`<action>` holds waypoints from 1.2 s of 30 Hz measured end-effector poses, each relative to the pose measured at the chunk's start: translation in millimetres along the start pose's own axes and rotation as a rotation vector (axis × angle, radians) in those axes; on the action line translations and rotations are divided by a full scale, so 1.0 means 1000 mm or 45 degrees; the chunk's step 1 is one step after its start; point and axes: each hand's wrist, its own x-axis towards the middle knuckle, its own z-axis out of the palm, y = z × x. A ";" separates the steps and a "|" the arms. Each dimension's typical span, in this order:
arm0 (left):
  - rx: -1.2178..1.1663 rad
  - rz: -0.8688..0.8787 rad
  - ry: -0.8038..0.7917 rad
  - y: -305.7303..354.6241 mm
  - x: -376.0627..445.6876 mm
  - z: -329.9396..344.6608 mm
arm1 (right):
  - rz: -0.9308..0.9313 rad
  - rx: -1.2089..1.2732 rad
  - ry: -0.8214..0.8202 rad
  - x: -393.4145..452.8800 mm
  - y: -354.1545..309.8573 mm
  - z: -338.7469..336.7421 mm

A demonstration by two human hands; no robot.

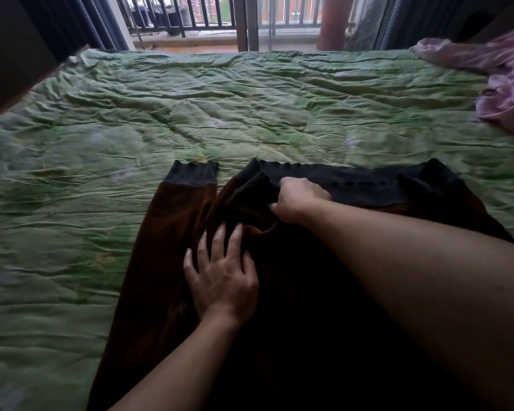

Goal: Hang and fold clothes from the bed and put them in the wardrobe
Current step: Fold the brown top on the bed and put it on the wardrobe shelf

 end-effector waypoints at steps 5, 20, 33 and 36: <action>-0.145 0.006 0.025 -0.002 0.001 -0.001 | -0.037 0.388 0.352 0.013 -0.026 -0.024; -0.162 -0.125 -0.224 -0.005 0.014 -0.010 | -0.489 0.161 0.590 -0.104 0.116 0.028; -0.306 0.054 -0.422 0.114 -0.107 -0.059 | 0.643 0.937 0.161 -0.214 0.253 -0.007; -0.415 0.500 -0.437 0.154 -0.170 -0.074 | 0.702 1.168 0.375 -0.235 0.262 -0.012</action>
